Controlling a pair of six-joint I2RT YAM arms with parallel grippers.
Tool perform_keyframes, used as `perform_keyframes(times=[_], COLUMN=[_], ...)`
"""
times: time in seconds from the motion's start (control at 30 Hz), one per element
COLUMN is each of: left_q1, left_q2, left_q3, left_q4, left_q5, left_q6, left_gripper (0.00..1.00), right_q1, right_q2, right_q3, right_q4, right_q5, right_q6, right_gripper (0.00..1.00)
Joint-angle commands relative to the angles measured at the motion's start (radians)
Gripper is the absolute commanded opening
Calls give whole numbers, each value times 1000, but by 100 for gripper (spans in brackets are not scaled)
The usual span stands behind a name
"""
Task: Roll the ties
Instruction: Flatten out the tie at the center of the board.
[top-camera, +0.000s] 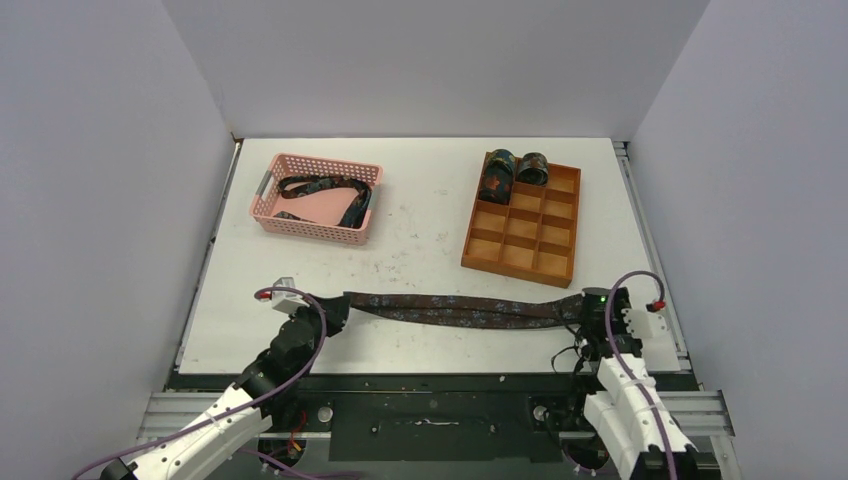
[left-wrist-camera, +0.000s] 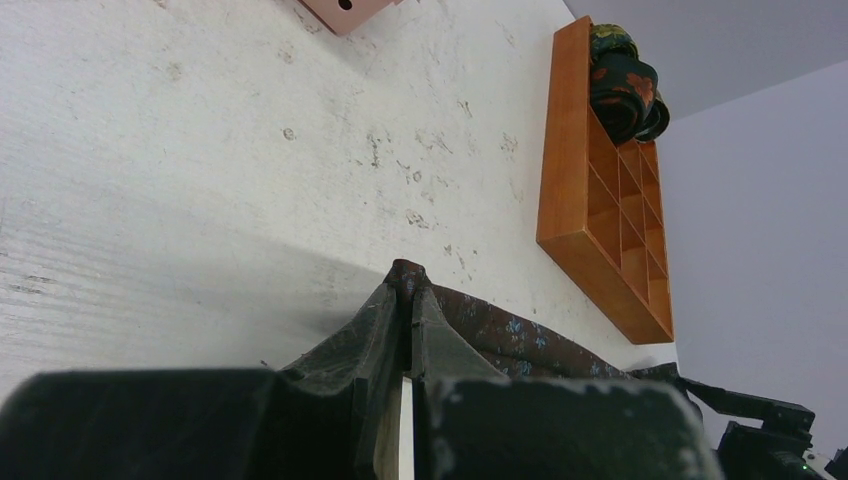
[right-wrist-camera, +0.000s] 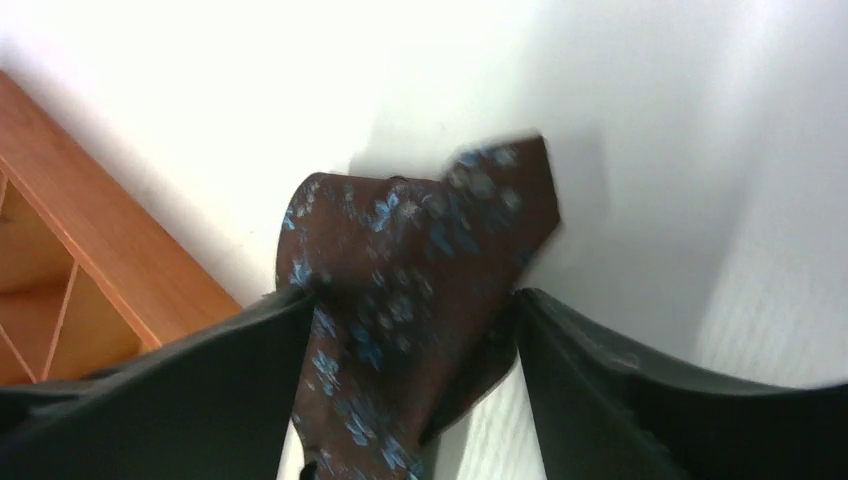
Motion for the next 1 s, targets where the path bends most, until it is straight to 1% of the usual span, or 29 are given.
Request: perform_keyframes(times=[0.0, 0.1, 0.13, 0.17, 0.23, 0.3, 0.37, 0.43, 0.47, 0.5, 0.53, 0.57, 0.6, 0.63, 0.67, 0.73, 0.77, 0.87, 0.97], left_q1=[-2, -2, -2, -3, -4, -3, -2, -2, -2, -2, -2, -2, -2, -2, -2, -2, -2, -2, -2], left_q2=[-3, 9, 16, 24, 46, 66, 84, 102, 110, 119, 127, 135, 142, 147, 150, 149, 145, 120, 72], left_q3=[-94, -106, -108, -110, -108, -105, -100, -97, -98, -97, -98, -100, -101, -100, -101, -102, -102, -101, -102], left_q4=[41, 71, 81, 87, 101, 113, 126, 139, 145, 150, 154, 159, 161, 160, 157, 145, 141, 112, 70], left_q5=[11, 14, 16, 17, 21, 23, 19, 17, 18, 16, 14, 14, 10, 7, 4, -3, -3, -1, -5], left_q6=[13, 14, 12, 10, 13, 17, 22, 24, 24, 24, 21, 19, 13, 9, 4, -9, -12, -20, -35], left_gripper=[0, 0, 0, 0, 0, 0, 0, 0, 0, 0, 0, 0, 0, 0, 0, 0, 0, 0, 0], right_q1=[-170, -184, -184, -183, -180, -177, -174, -172, -171, -170, -170, -170, -170, -170, -170, -170, -170, -168, -112], right_q2=[110, 149, 131, 78, -27, -116, -152, -148, -131, -104, -74, -48, -29, -20, -18, -23, -24, -42, -90], right_q3=[-20, 4, 12, 17, 30, 50, 90, 126, 142, 151, 159, 164, 165, 164, 160, 153, 154, 145, 119], right_q4=[406, 464, 468, 467, 456, 439, 391, 341, 307, 263, 229, 210, 195, 182, 180, 176, 169, 168, 197], right_q5=[-278, -282, -283, -279, -253, -225, -194, -153, -124, -91, -52, -38, -27, -18, -18, -33, -44, -119, -205], right_q6=[-232, -321, -347, -381, -451, -517, -580, -614, -613, -603, -589, -590, -590, -584, -582, -575, -565, -547, -533], right_gripper=[58, 27, 18, 13, 6, 5, 5, 5, 7, 17, 32, 42, 55, 65, 72, 80, 81, 83, 84])
